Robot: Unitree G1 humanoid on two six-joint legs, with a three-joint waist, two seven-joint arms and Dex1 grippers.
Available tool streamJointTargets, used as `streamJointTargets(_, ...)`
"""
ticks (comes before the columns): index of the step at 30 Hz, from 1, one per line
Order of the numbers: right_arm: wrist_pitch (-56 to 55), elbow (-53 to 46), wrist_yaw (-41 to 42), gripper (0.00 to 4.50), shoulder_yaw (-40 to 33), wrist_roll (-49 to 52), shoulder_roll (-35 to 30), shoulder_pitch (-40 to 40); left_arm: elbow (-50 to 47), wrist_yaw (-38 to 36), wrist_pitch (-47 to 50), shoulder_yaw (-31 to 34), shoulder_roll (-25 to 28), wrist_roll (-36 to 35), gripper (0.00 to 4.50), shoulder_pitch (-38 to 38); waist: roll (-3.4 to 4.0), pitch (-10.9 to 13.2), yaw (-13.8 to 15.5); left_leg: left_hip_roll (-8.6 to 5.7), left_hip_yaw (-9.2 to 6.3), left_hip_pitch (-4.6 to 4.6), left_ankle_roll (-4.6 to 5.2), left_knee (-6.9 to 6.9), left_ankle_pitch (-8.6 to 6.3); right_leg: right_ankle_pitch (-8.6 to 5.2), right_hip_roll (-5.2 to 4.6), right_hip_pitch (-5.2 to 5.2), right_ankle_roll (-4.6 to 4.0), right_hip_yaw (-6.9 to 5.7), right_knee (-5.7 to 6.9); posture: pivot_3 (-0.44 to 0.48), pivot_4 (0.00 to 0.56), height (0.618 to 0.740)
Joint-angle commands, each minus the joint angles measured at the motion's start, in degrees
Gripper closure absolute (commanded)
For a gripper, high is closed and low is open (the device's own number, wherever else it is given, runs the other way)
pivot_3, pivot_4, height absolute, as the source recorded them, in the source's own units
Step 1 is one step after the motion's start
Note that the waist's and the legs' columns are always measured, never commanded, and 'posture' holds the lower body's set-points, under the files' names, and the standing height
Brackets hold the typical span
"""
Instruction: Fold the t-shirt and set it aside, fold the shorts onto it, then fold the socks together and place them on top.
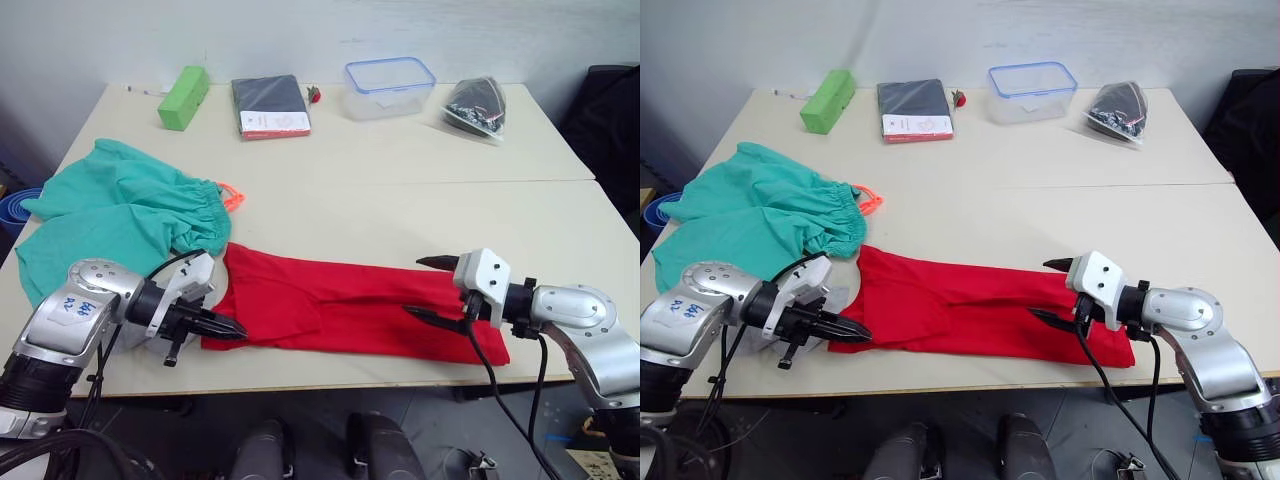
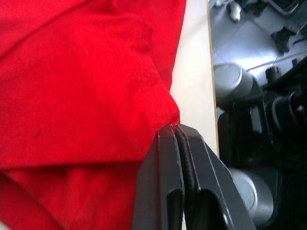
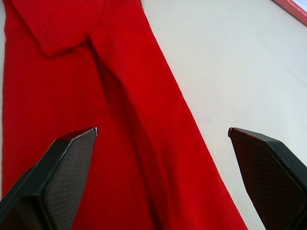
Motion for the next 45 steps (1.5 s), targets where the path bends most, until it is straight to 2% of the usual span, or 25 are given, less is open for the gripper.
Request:
streamJointTargets(1, -1.59, 1.08, 1.07, 0.00, -0.57, -0.19, -0.03, -1.42, -0.57, 0.16, -2.37, 0.38, 1.34, 0.12, 4.46, 1.99, 0.01, 0.00, -0.04, 0.00, 0.00, 0.00, 0.00, -0.02, 0.00, 0.00, 0.00, 0.00, 0.00, 0.00, 0.00, 0.000, 0.150, 0.740)
streamJointTargets(4, -1.17, 1.80, 1.78, 0.00, -0.84, 0.15, -0.38, -2.00, 0.48, 1.24, -3.12, 0.74, 1.29, 0.20, 4.46, 2.53, 0.01, 0.01, -0.04, 0.00, 0.00, -0.01, 0.00, -0.04, 0.00, 0.00, 0.00, -0.02, -0.01, -0.01, -0.01, 0.000, 0.150, 0.740)
streamJointTargets(8, 3.59, 1.02, 1.81, 0.00, -2.18, 3.52, -0.07, -3.80, 0.19, 1.61, 0.25, 2.90, 1.03, -3.39, 4.46, 1.56, 0.01, 0.01, -0.04, 0.00, 0.00, -0.01, 0.00, -0.04, 0.00, 0.00, 0.00, -0.02, -0.01, -0.01, 0.00, 0.000, 0.150, 0.740)
streamJointTargets(12, 9.94, -0.04, -0.18, 0.00, -2.43, 6.72, 0.96, -6.89, -0.21, 2.94, 4.89, 6.30, 0.15, -8.53, 3.59, -0.58, 0.01, 0.01, -0.04, 0.01, -0.03, -0.01, 0.00, -0.04, 0.00, 0.00, -0.01, -0.02, -0.01, -0.01, 0.00, 0.000, 0.150, 0.740)
streamJointTargets(16, 13.25, -1.04, -1.14, 0.00, -0.40, 7.22, 2.34, -9.29, 0.14, 6.92, 11.47, 11.75, -3.38, -15.96, 2.32, -5.43, 0.01, 0.01, 0.07, 0.01, -0.07, -0.03, 0.00, -0.03, -0.01, 0.00, -0.01, -0.01, -0.01, -0.05, 0.00, 0.000, 0.150, 0.740)
streamJointTargets(18, 14.67, -1.01, -1.96, 0.00, 1.54, 6.54, 3.90, -11.21, 1.11, 11.17, 13.77, 13.05, -6.08, -17.34, 1.71, -8.97, 0.01, 0.01, 0.14, -0.02, -0.09, -0.05, 0.00, -0.01, 0.00, 0.00, -0.02, 0.00, 0.00, -0.06, 0.01, 0.000, 0.150, 0.740)
streamJointTargets(19, 15.72, -0.86, -2.42, 0.00, 2.72, 6.23, 4.84, -12.36, 1.62, 13.20, 13.63, 12.80, -7.41, -16.80, 1.71, -10.35, 0.01, 0.00, 0.08, -0.03, -0.10, -0.05, 0.01, 0.02, 0.00, 0.00, -0.02, 0.02, 0.01, -0.09, 0.01, 0.000, 0.150, 0.740)
streamJointTargets(22, 16.81, 0.41, -4.28, 0.61, 6.50, 3.56, 7.62, -15.53, 3.57, 18.61, 8.79, 8.22, -10.38, -10.41, 1.66, -12.44, 0.01, 0.00, 0.02, -0.05, -0.07, -0.04, 0.01, 0.03, 0.01, 0.01, 0.01, 0.01, 0.02, -0.09, 0.07, 0.000, 0.150, 0.740)
streamJointTargets(25, 17.57, 3.25, -7.42, 1.62, 10.66, -1.12, 10.35, -18.63, 7.37, 24.12, 1.17, 1.35, -13.09, -0.96, 2.28, -13.78, 0.01, 0.00, -0.05, -0.05, 0.01, -0.03, 0.00, 0.01, 0.01, 0.01, 0.06, -0.03, 0.02, -0.07, 0.14, 0.000, 0.150, 0.740)
streamJointTargets(27, 17.14, 4.89, -10.10, 2.33, 12.99, -4.93, 11.64, -19.19, 9.66, 26.50, -3.58, -2.37, -14.51, 4.26, 2.90, -13.88, 0.01, 0.00, -0.02, -0.05, 0.05, -0.04, 0.00, 0.02, 0.01, 0.01, 0.09, -0.04, 0.02, -0.07, 0.20, 0.000, 0.150, 0.740)
streamJointTargets(32, 20.42, 2.51, -13.69, 4.13, 14.83, -8.20, 12.52, -14.12, 8.81, 28.85, -10.08, -8.77, -15.89, 11.81, 4.50, -9.81, 0.01, 0.00, 0.09, -0.05, 0.04, -0.17, 0.02, -0.01, -0.01, 0.01, 0.06, -0.16, 0.02, -0.06, 0.31, 0.000, 0.150, 0.740)
streamJointTargets(33, 21.67, 2.15, -14.90, 4.42, 14.45, -8.58, 12.65, -12.79, 9.01, 29.00, -10.57, -9.78, -15.53, 13.15, 4.50, -8.99, -0.01, -0.01, 0.14, -0.05, 0.05, -0.20, 0.03, -0.01, -0.02, 0.01, 0.06, -0.16, 0.02, -0.06, 0.30, 0.000, 0.150, 0.740)
streamJointTargets(37, 23.56, 0.84, -18.26, 4.47, 12.19, -9.40, 12.10, -8.14, 7.94, 27.89, -10.96, -10.80, -14.36, 14.84, 4.50, -6.91, -0.01, -0.10, 0.05, -0.05, 0.07, 0.02, 0.07, 0.03, -0.04, 0.01, 0.00, 0.04, 0.02, -0.05, 0.02, 0.000, 0.150, 0.740)
streamJointTargets(42, 23.71, -2.13, -19.29, 4.47, 3.23, -8.50, 7.42, 1.54, 7.99, 26.20, -11.52, -10.17, -12.50, 15.19, 4.50, -4.97, 0.09, -0.56, 0.34, -0.04, -0.04, 0.19, 0.00, -0.07, -0.14, 0.01, -0.04, 0.20, 0.01, -0.06, -0.04, 0.000, 0.150, 0.740)
streamJointTargets(45, 22.07, 0.35, -19.94, 4.47, -4.43, -8.71, 3.92, 6.53, 8.05, 25.95, -11.25, -8.78, -11.92, 14.48, 4.50, -4.18, 0.24, -0.80, 0.32, -0.03, -0.04, 0.21, 0.02, -0.10, -0.17, 0.01, -0.04, 0.24, 0.01, -0.05, -0.11, 0.000, 0.150, 0.740)
